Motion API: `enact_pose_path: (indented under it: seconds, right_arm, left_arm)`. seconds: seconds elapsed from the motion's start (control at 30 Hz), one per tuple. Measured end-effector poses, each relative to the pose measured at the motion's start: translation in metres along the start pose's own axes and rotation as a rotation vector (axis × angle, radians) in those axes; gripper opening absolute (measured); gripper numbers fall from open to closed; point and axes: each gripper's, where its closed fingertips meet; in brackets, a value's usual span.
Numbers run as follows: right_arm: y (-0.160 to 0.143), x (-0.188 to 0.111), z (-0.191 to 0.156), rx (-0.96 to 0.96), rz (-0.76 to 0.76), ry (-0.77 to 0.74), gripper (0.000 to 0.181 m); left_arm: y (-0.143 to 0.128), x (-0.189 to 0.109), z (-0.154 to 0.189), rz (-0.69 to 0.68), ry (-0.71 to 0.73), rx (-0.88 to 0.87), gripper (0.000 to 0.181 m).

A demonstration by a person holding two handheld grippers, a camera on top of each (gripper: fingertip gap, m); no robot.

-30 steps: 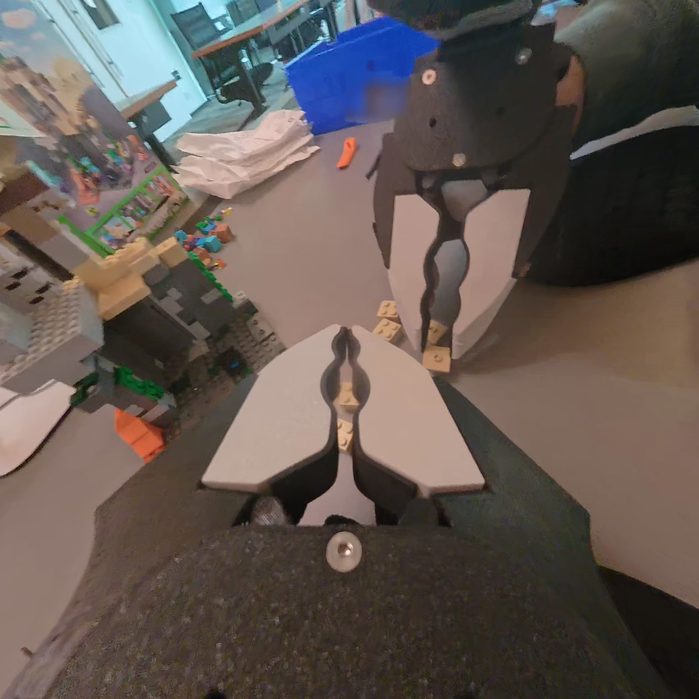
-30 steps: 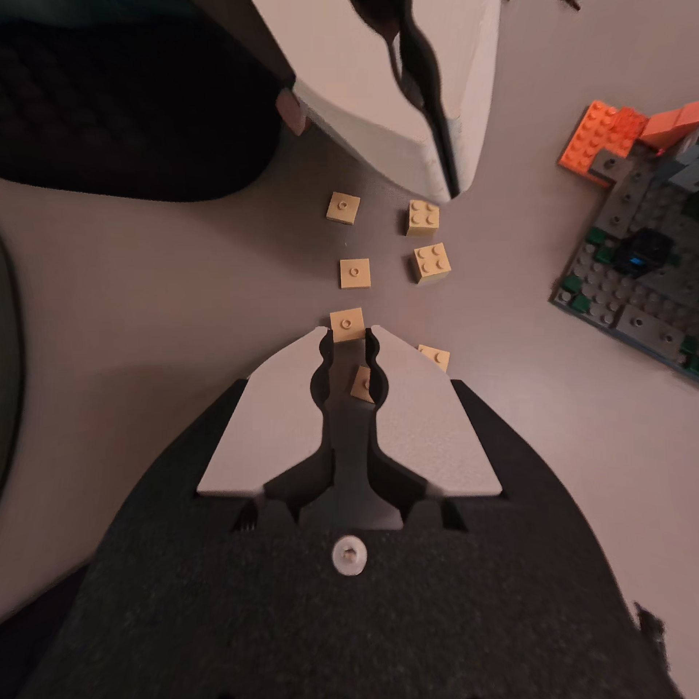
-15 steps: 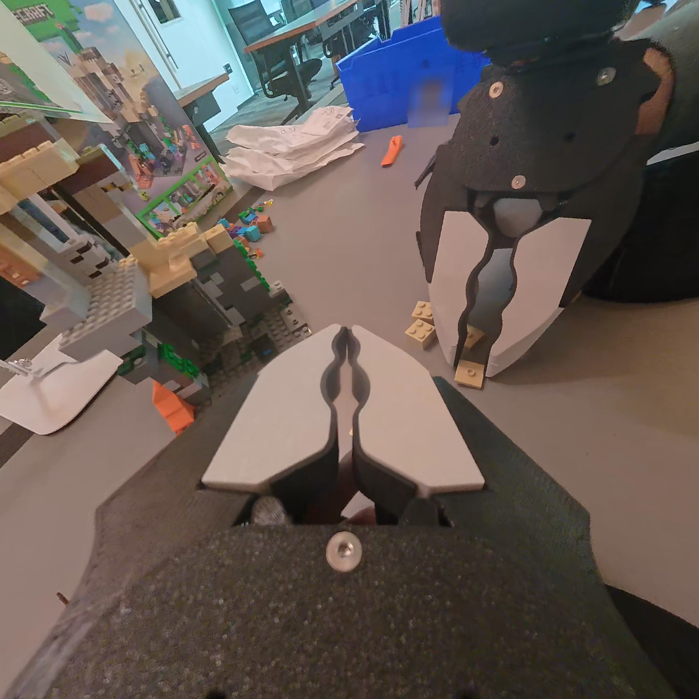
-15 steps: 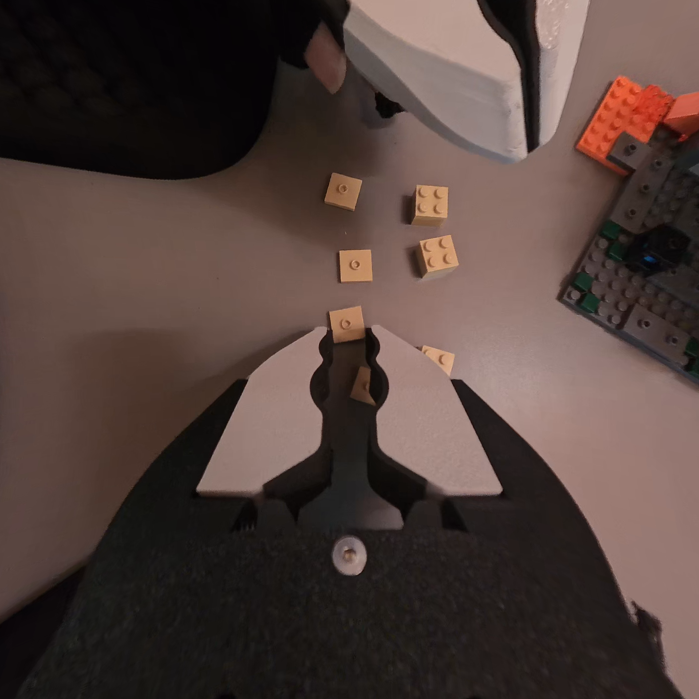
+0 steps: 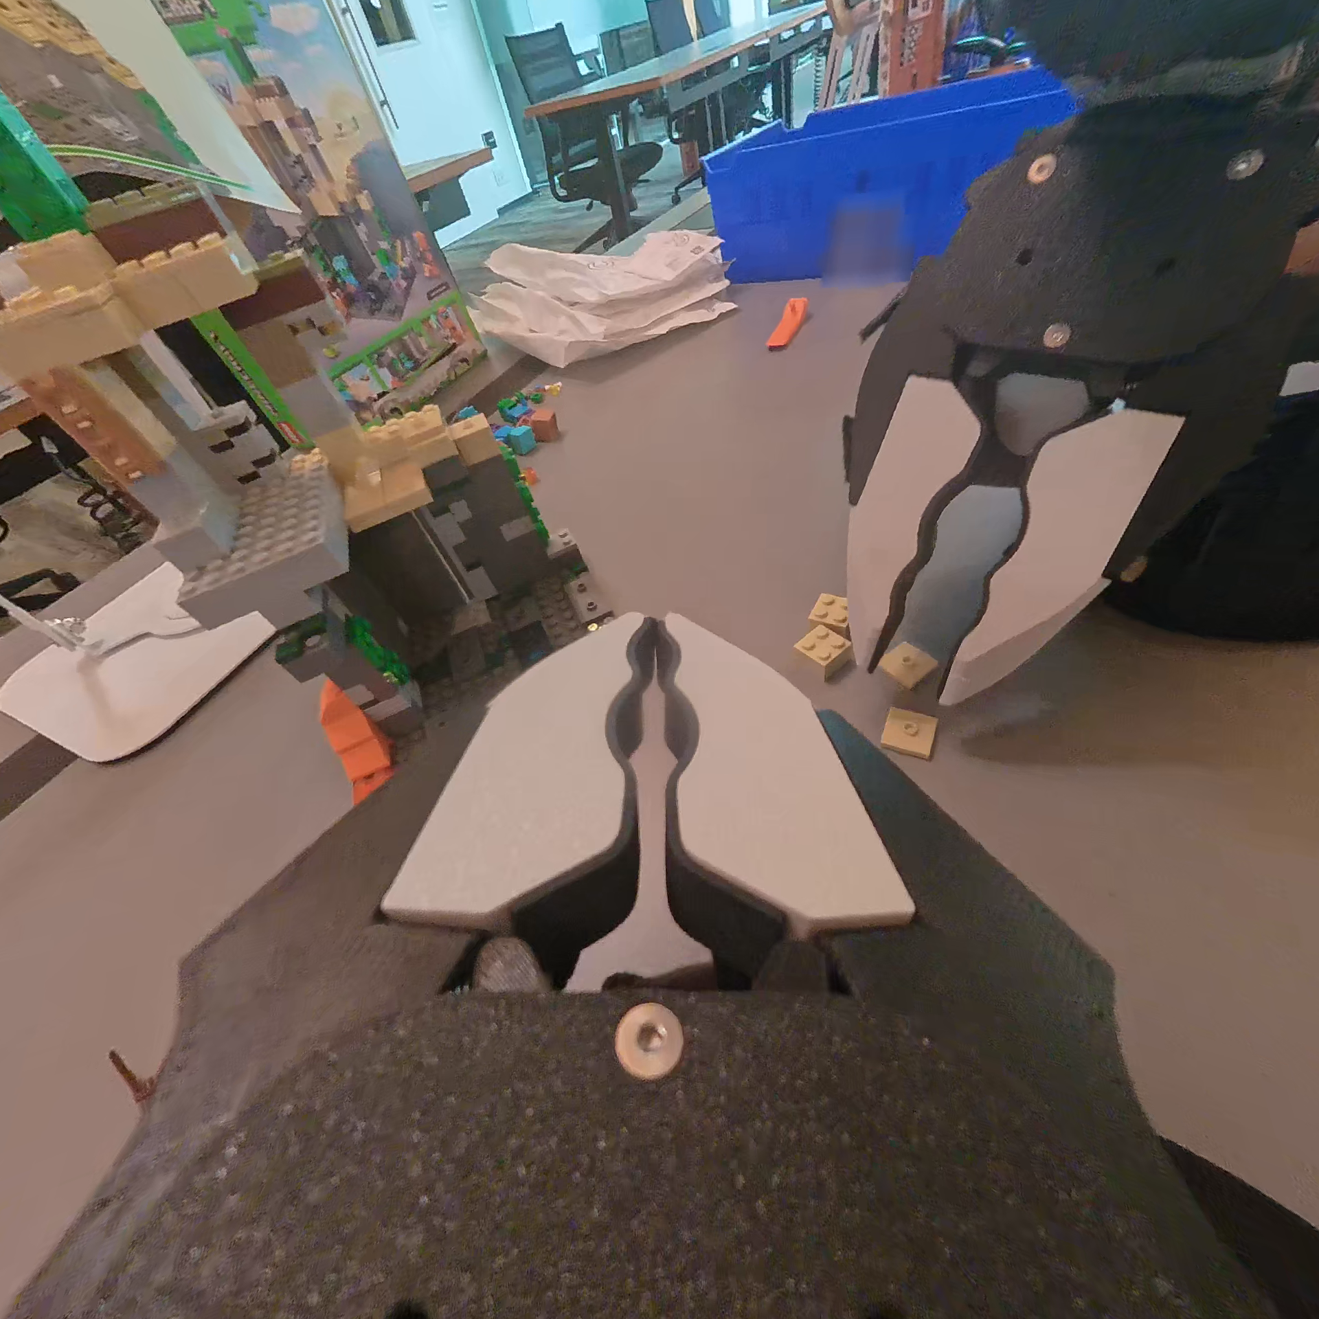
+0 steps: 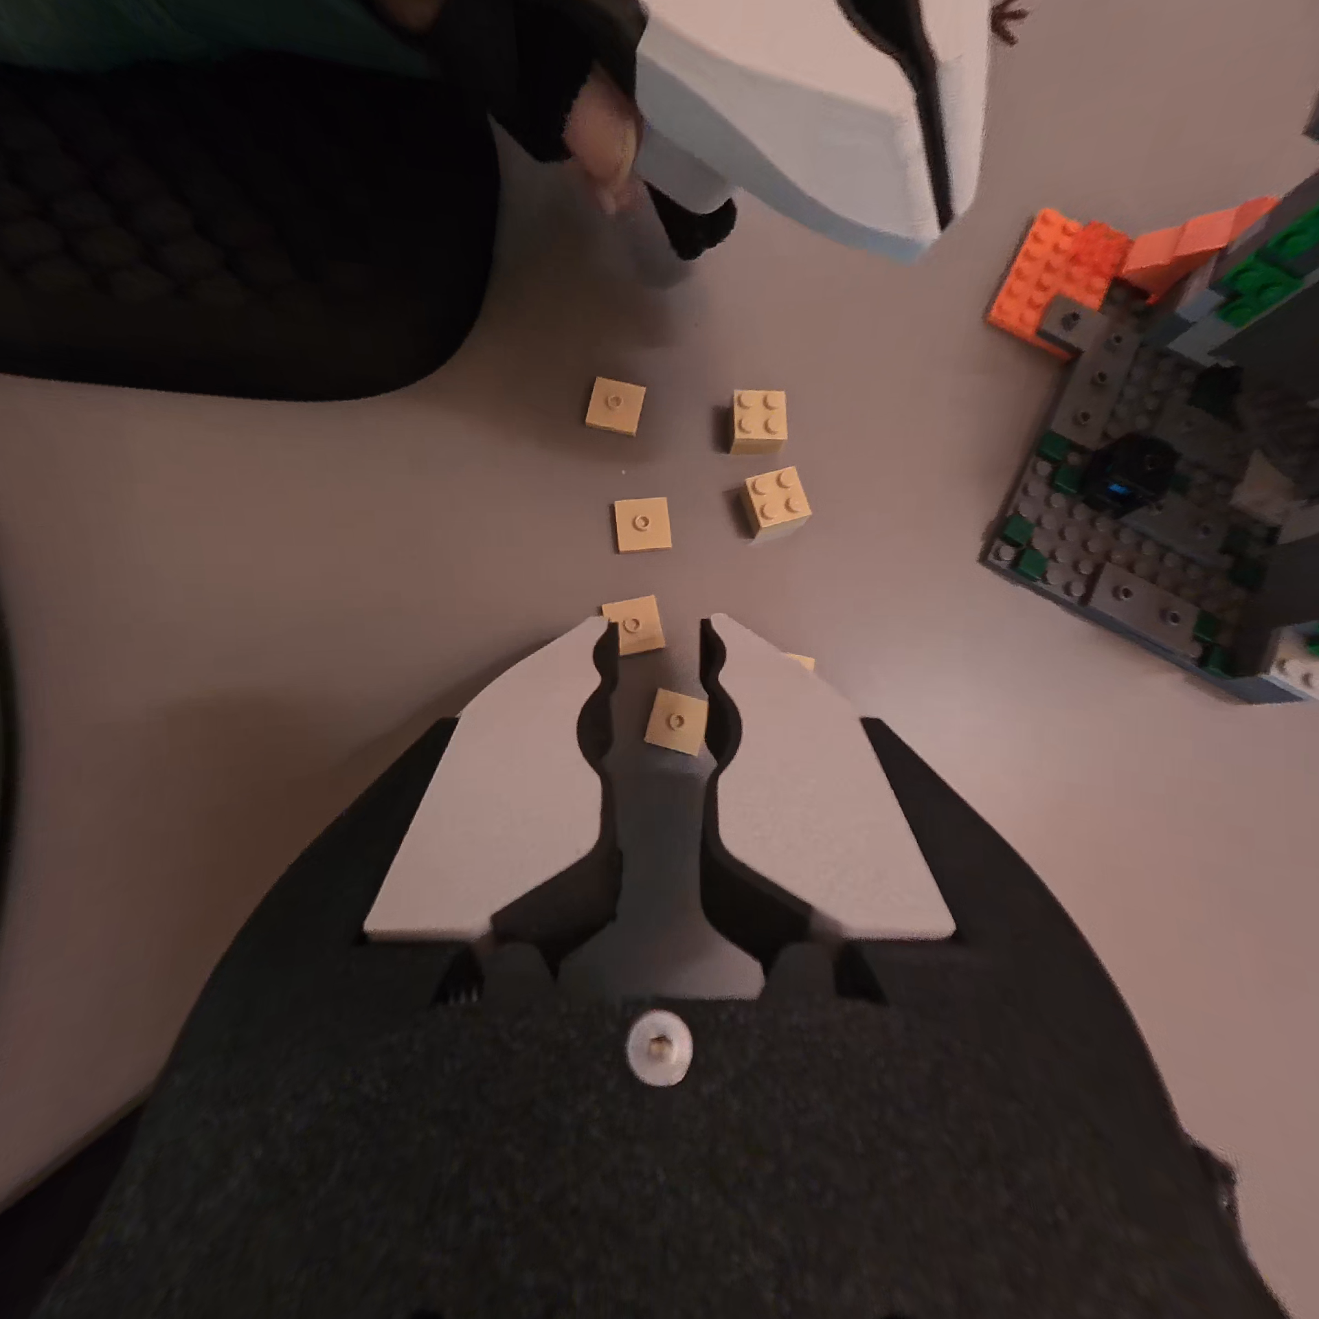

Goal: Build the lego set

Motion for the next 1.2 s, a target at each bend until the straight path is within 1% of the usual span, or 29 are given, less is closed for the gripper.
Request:
enact_pose_path:
  seconds: [0.17, 0.3, 0.43, 0.7, 0.87, 1.07, 1.13, 1.2]
  right_arm:
    - [0.001, -0.015, 0.006, 0.057, 0.080, -0.040, 0.022]
    - [0.002, -0.028, 0.011, 0.108, 0.164, -0.082, 0.023]
    - [0.004, -0.032, 0.011, 0.155, 0.247, -0.087, 0.022]
    - [0.003, -0.023, 0.008, 0.137, 0.244, -0.095, 0.021]
    - [0.006, -0.027, 0.013, 0.147, 0.279, -0.126, 0.020]
    - [0.003, -0.030, 0.018, 0.192, 0.275, -0.140, 0.021]
    - [-0.001, -0.031, 0.023, 0.196, 0.257, -0.159, 0.022]
    - [-0.007, -0.034, 0.029, 0.188, 0.225, -0.186, 0.024]
  left_arm:
    - [-0.001, -0.001, -0.005, -0.006, 0.048, 0.019, 0.000]
    - [-0.002, 0.000, -0.006, -0.001, 0.050, 0.013, 0.000]
    - [0.001, 0.001, -0.005, 0.022, 0.045, 0.004, 0.000]
    - [0.002, -0.002, -0.007, 0.014, 0.064, 0.016, 0.000]
    - [0.004, -0.004, -0.010, 0.010, 0.083, 0.013, 0.000]
    - [-0.002, -0.002, -0.009, -0.052, 0.102, 0.023, 0.000]
    - [-0.007, -0.001, -0.009, -0.084, 0.104, 0.030, 0.000]
    - [-0.008, 0.000, -0.008, -0.085, 0.101, 0.030, 0.000]
Point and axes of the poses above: each gripper's, where its closed fingertips meet, x out along the fingers, y out of its top, z = x × y across the jaws, and after that the axes turned 1 degree about z, right-handed
